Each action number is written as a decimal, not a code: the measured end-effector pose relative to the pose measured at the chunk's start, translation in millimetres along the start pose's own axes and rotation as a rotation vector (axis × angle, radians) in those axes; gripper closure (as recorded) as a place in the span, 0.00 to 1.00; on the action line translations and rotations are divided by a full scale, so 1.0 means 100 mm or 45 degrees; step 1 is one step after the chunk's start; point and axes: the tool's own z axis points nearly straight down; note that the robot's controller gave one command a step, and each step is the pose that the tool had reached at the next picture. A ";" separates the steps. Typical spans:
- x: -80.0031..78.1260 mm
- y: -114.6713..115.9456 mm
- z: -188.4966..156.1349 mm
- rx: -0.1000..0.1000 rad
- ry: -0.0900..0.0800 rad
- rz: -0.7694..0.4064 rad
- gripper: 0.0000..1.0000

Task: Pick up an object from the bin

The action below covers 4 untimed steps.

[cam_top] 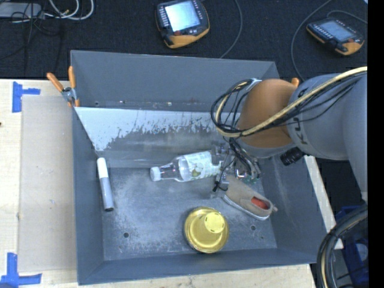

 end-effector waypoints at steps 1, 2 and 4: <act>0.01 -0.01 0.01 -0.001 0.004 0.003 0.00; 0.01 -0.01 0.01 -0.001 0.005 0.003 0.00; -0.18 0.06 0.11 -0.005 -0.061 -0.037 0.00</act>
Offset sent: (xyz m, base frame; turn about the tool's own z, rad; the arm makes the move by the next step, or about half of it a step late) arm 0.0000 0.0000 0.0000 0.0000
